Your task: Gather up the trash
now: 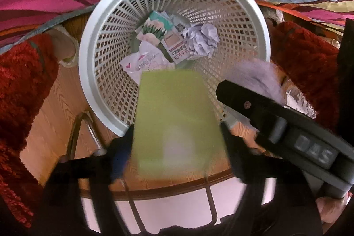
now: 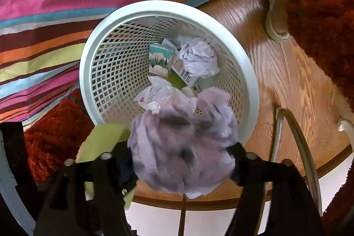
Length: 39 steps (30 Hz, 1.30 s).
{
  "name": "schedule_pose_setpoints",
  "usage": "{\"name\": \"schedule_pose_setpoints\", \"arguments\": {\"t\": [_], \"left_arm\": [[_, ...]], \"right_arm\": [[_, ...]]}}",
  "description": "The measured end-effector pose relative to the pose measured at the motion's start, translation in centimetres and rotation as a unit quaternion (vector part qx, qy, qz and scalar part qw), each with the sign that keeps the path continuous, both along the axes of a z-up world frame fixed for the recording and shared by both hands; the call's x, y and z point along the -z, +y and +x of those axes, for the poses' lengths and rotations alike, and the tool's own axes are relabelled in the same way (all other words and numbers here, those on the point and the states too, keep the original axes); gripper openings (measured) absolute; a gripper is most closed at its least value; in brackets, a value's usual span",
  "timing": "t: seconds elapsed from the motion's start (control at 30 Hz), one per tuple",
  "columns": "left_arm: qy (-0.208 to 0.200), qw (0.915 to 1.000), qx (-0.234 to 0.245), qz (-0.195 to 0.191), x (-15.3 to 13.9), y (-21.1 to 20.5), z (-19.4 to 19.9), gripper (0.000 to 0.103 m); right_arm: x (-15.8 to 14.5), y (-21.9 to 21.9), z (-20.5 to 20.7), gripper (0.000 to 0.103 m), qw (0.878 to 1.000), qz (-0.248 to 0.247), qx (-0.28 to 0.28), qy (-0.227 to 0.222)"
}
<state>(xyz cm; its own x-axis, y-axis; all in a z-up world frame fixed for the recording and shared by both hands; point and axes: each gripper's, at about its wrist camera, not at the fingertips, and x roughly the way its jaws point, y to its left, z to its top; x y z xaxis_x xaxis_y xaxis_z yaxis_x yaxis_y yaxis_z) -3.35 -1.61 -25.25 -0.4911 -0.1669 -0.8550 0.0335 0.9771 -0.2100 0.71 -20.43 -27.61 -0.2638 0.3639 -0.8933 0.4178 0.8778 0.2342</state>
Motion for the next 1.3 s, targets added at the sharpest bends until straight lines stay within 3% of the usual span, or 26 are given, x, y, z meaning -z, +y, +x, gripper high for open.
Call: {"name": "schedule_pose_setpoints", "arguments": {"t": [0.03, 0.07, 0.47, 0.63, 0.8, 1.0, 1.3], "left_arm": [[0.001, 1.0000, 0.000, 0.002, 0.0, 0.0, 0.0, 0.084], [0.002, 1.0000, 0.001, 0.003, 0.1, 0.0, 0.0, 0.085], [0.002, 1.0000, -0.003, 0.008, 0.1, 0.7, 0.4, 0.088], [-0.018, 0.9997, -0.010, 0.010, -0.8, 0.8, 0.7, 0.088], [-0.063, 0.9979, -0.012, 0.013, -2.8, 0.9, 1.3, 0.088], [-0.123, 0.9921, -0.014, 0.018, -5.5, 1.1, 1.9, 0.088], [-0.241, 0.9699, -0.014, 0.028, -10.6, 1.2, 2.6, 0.088]], "right_arm": [[-0.1, 0.1, 0.0, 0.087, 1.000, -0.001, 0.000, -0.002], [-0.1, 0.2, 0.0, 0.092, 1.000, -0.002, 0.000, -0.003], [0.1, -0.3, 0.2, 0.095, 1.000, -0.007, 0.003, 0.003], [-0.2, -0.6, 0.1, 0.095, 1.000, -0.010, 0.001, -0.004], [-1.5, -0.4, 0.2, 0.095, 0.999, -0.018, -0.005, -0.030], [-4.3, -0.4, 0.3, 0.095, 0.995, -0.037, -0.013, -0.093], [-9.7, -0.6, 0.6, 0.095, 0.976, -0.063, -0.020, -0.205]]}}
